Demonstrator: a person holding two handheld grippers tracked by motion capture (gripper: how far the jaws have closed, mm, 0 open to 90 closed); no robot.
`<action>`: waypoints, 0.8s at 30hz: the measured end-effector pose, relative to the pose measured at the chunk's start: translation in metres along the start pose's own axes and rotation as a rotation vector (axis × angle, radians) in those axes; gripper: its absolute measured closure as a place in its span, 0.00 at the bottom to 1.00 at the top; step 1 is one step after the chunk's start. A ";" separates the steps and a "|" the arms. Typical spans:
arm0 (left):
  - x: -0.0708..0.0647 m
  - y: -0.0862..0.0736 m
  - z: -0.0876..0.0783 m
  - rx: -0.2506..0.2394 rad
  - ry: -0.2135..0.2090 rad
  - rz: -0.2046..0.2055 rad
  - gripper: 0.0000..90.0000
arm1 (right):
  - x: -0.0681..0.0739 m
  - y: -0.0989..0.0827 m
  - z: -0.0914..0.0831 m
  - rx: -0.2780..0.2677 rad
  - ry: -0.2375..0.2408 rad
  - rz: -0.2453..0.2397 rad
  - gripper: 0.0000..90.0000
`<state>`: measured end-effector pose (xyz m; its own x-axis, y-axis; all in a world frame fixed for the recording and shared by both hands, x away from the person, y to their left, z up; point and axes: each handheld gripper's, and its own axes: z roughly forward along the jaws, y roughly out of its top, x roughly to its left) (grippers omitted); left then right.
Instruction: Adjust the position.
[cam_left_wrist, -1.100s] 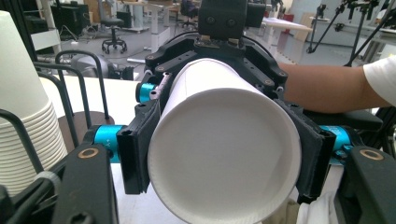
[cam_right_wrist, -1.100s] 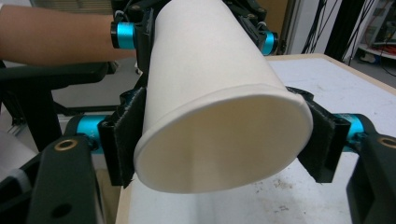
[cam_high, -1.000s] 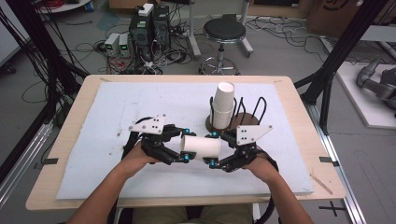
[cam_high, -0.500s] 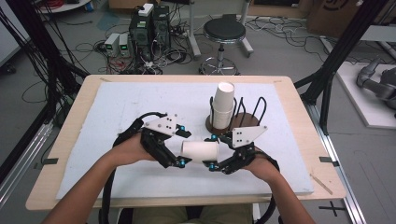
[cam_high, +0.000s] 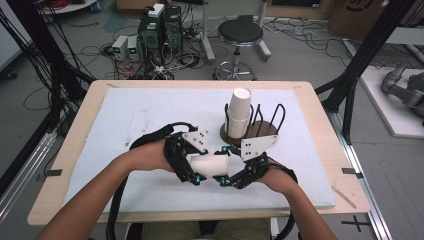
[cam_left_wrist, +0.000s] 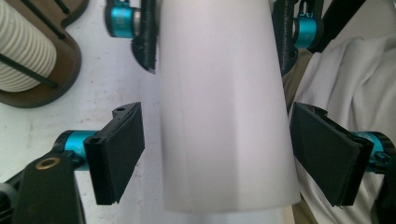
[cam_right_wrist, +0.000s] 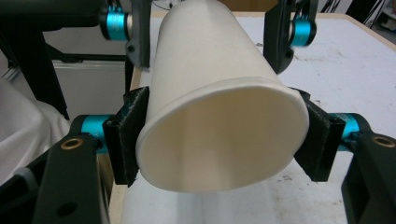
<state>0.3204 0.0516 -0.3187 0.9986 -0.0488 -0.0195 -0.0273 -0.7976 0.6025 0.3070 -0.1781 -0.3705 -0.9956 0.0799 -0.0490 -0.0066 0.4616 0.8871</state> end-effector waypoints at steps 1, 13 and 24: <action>0.000 0.000 0.001 0.003 -0.005 -0.004 0.23 | -0.001 0.001 0.000 0.004 0.000 -0.003 0.32; 0.003 0.002 0.004 0.060 -0.037 -0.003 0.32 | -0.001 0.006 0.006 0.064 0.014 -0.028 0.32; 0.003 0.000 0.006 0.051 -0.022 -0.001 0.38 | -0.001 0.007 0.007 0.078 0.017 -0.024 0.35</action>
<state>0.3231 0.0481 -0.3237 0.9974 -0.0612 -0.0381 -0.0293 -0.8271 0.5613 0.3084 -0.1691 -0.3674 -0.9967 0.0535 -0.0615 -0.0238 0.5307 0.8473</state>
